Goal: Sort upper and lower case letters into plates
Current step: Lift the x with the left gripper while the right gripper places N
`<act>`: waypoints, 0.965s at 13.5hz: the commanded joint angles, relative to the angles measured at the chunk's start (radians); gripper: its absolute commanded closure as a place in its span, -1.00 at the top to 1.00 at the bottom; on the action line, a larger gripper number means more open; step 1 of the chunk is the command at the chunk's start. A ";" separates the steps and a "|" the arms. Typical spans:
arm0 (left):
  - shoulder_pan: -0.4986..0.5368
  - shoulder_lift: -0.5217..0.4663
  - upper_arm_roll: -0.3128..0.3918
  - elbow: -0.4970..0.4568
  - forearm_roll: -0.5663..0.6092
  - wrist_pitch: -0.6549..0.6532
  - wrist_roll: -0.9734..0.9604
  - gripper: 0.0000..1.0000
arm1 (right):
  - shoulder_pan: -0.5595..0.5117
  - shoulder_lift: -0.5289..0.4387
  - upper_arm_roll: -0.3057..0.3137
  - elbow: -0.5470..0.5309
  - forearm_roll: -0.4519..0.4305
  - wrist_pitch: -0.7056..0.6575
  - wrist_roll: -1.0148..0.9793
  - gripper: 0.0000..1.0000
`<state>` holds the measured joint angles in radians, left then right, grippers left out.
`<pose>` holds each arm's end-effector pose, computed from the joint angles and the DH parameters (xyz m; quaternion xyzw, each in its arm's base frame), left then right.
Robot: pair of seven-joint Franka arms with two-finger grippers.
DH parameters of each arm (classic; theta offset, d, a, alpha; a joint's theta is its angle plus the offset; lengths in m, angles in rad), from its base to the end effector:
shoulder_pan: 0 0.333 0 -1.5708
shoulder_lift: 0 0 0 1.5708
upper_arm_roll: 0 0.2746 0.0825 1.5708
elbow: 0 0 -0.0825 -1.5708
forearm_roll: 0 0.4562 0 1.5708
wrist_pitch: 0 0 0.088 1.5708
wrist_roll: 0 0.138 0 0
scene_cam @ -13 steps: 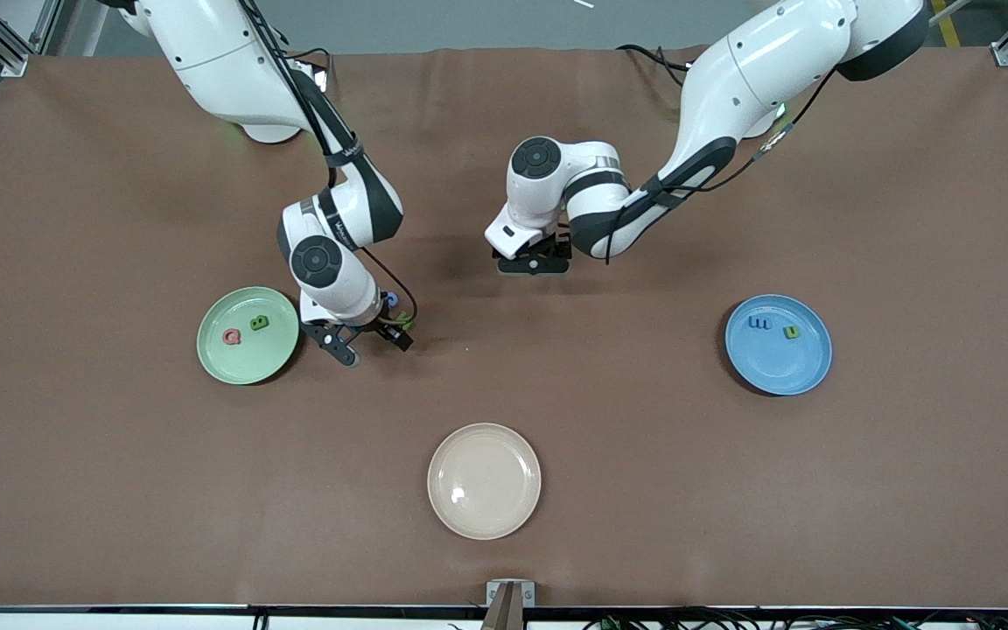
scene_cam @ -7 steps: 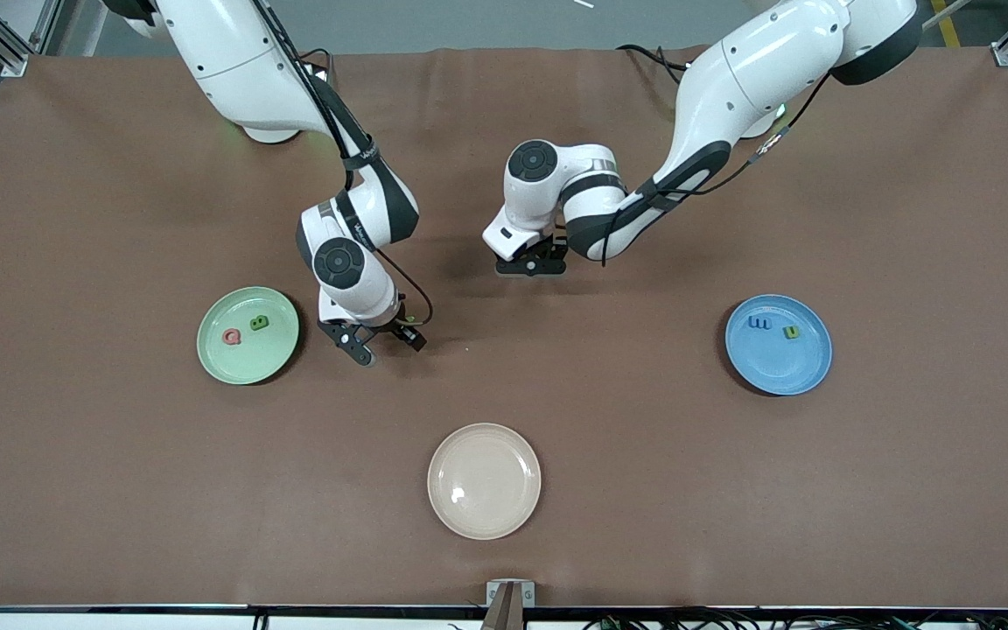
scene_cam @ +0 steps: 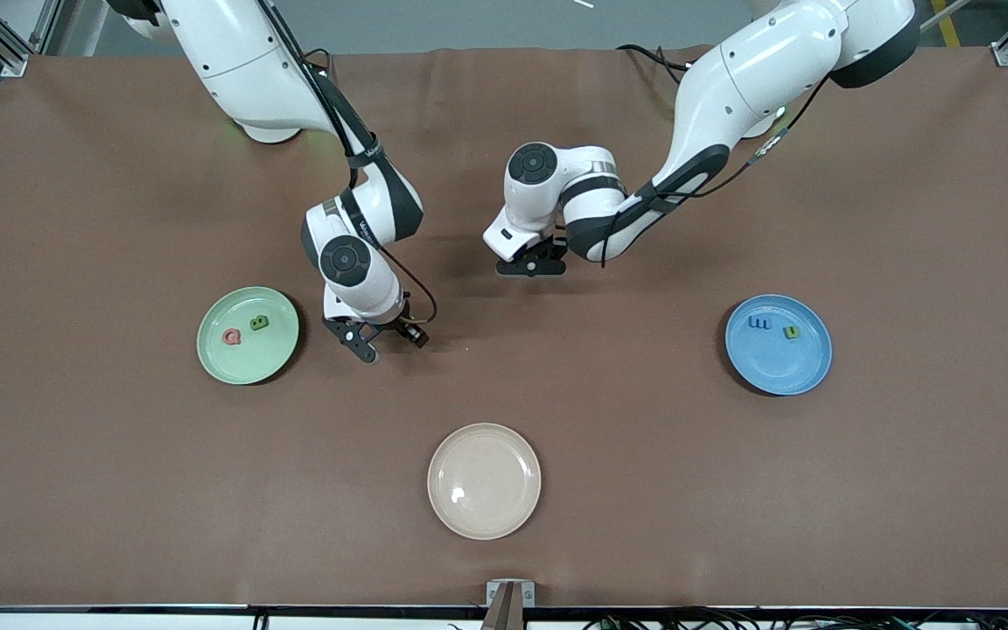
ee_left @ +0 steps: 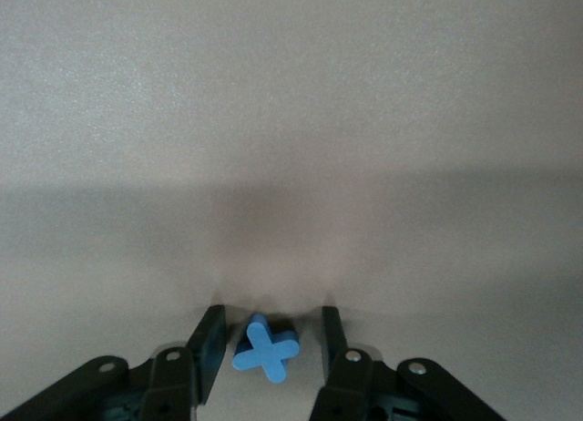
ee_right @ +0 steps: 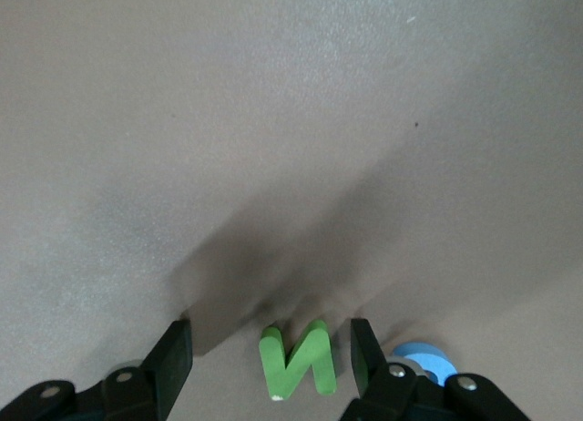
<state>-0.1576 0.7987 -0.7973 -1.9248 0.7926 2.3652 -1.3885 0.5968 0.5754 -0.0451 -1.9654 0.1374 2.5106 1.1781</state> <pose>0.3479 -0.5315 0.0607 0.9999 -0.0103 -0.0083 0.0029 0.5359 0.3286 0.0486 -0.9334 0.3576 0.0301 0.0069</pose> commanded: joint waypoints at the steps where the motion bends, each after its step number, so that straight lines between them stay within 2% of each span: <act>1: -0.008 0.005 0.003 0.001 -0.012 -0.001 0.006 0.01 | 0.021 0.003 -0.009 0.003 0.011 -0.009 0.032 0.44; 4: -0.008 0.005 0.003 0.000 -0.012 -0.003 0.006 0.01 | 0.023 0.001 -0.007 0.000 0.011 -0.013 0.041 0.07; 7: -0.008 0.004 0.003 -0.011 -0.012 -0.004 0.005 -0.02 | 0.040 -0.003 -0.007 -0.004 0.011 -0.026 0.058 -0.19; 8: -0.008 0.004 0.003 -0.016 -0.012 -0.004 0.005 -0.02 | 0.040 -0.003 -0.007 -0.004 0.011 -0.026 0.058 -0.36; 10: -0.008 0.002 0.003 -0.023 -0.012 -0.004 0.005 -0.11 | 0.038 -0.006 -0.009 -0.003 0.011 -0.029 0.057 -0.92; 13: -0.008 0.004 0.003 -0.025 -0.012 -0.006 0.003 -0.38 | 0.005 -0.038 -0.013 0.011 0.008 -0.088 0.029 -0.99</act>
<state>-0.1586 0.7983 -0.8014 -1.9266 0.7927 2.3623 -1.3883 0.6187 0.5662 -0.0505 -1.9557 0.1376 2.4698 1.2181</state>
